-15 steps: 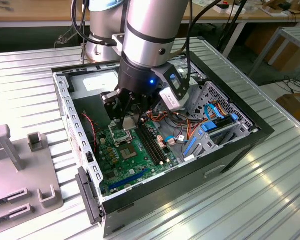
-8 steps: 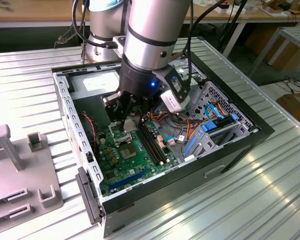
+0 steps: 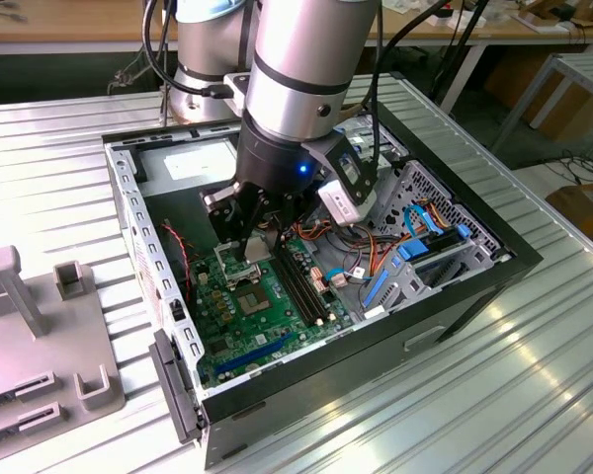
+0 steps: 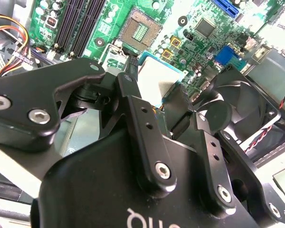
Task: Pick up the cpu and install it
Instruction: 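Place the cpu into insertion slot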
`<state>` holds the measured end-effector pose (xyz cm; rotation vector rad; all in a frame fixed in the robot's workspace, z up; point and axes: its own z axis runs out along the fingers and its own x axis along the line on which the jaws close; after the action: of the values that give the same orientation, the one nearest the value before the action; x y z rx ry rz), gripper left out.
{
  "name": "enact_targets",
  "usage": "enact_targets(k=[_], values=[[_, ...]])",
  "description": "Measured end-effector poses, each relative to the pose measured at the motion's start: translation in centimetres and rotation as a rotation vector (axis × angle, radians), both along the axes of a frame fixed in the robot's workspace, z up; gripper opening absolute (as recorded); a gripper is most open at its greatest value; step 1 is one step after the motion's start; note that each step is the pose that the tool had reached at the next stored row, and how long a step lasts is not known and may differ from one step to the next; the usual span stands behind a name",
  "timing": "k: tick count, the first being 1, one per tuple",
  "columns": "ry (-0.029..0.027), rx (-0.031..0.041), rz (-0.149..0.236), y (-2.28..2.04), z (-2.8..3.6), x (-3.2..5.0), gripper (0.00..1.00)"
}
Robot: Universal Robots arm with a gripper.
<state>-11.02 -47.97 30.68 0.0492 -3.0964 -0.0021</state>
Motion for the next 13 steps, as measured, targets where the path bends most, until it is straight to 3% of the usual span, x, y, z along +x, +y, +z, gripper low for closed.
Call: enact_targets(k=[13], values=[[0.0000, 0.0001, 0.000, -0.25, -0.18, 0.11, 0.47]])
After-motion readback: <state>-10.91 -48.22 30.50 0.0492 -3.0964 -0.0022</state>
